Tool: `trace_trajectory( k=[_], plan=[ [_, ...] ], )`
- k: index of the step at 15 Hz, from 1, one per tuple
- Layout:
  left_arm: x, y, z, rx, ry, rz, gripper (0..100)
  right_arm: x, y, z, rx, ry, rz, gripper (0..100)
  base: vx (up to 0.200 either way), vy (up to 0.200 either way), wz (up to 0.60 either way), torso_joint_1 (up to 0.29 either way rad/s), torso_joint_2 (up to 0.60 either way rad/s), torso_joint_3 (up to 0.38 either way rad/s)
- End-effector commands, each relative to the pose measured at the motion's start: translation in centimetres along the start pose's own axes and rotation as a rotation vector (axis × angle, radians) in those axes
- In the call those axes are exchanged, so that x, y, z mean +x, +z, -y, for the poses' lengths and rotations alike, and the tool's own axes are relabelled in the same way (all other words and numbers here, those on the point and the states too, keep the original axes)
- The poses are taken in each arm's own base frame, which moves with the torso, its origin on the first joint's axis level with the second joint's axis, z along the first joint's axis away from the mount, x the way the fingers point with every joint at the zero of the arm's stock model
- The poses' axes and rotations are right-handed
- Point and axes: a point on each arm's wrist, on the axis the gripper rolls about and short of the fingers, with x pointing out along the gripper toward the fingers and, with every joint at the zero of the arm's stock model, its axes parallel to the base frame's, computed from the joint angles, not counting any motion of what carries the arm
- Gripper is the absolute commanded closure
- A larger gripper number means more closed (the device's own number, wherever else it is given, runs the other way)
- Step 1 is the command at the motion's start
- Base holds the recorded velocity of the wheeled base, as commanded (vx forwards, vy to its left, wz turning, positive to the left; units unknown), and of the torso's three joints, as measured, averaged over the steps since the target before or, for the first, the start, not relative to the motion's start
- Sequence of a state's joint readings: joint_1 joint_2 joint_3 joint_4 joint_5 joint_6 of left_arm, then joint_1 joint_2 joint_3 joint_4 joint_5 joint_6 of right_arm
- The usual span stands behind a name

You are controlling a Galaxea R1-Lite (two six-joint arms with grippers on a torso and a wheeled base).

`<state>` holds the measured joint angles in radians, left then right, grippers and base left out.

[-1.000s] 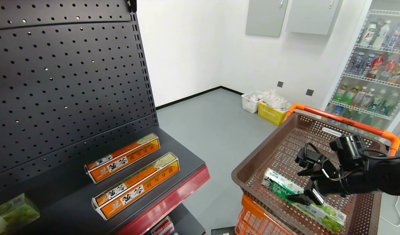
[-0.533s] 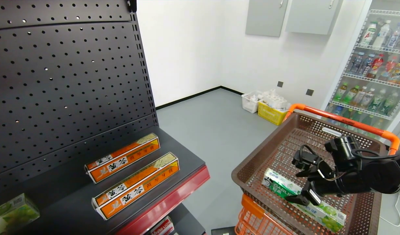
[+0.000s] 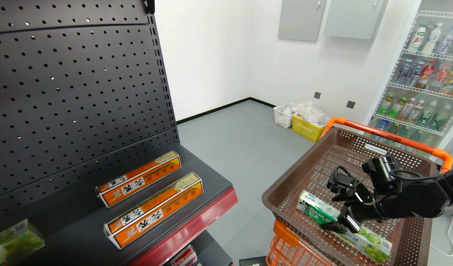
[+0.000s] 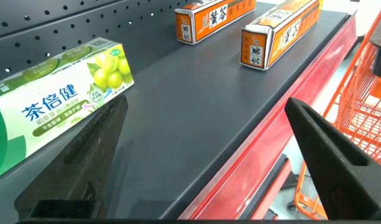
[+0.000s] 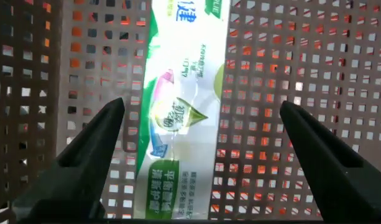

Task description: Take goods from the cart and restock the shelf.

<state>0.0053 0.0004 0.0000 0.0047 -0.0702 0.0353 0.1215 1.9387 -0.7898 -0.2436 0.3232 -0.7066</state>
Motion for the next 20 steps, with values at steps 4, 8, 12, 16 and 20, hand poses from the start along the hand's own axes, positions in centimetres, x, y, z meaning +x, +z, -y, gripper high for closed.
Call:
trace_trajectory(
  k=[4, 8, 12, 16, 20],
  plan=[
    [0.0, 0.0, 0.0, 0.0, 0.0, 0.0, 0, 0.9, -0.1, -0.3, -0.004, 0.025, -0.014, 0, 0.0, 0.0, 0.0, 0.0, 0.0, 0.0],
    [0.0, 0.0, 0.0, 0.0, 0.0, 0.0, 0, 1.0, -0.1, -0.3, -0.028, 0.026, -0.015, 100, 0.0, 0.0, 0.0, 0.0, 0.0, 0.0],
    [0.0, 0.0, 0.0, 0.0, 0.0, 0.0, 0, 0.9, -0.3, -0.2, -0.031, -0.004, -0.04, 100, 0.0, 0.0, 0.0, 0.0, 0.0, 0.0],
    [0.0, 0.0, 0.0, 0.0, 0.0, 0.0, 0, 0.5, 0.2, 0.1, -0.04, -0.037, 0.008, 100, 0.0, 0.0, 0.0, 0.0, 0.0, 0.0],
    [0.0, 0.0, 0.0, 0.0, 0.0, 0.0, 0, -0.7, 1.1, 0.5, -0.053, -0.076, 0.047, 100, 0.0, 0.0, 0.0, 0.0, 0.0, 0.0]
  ],
)
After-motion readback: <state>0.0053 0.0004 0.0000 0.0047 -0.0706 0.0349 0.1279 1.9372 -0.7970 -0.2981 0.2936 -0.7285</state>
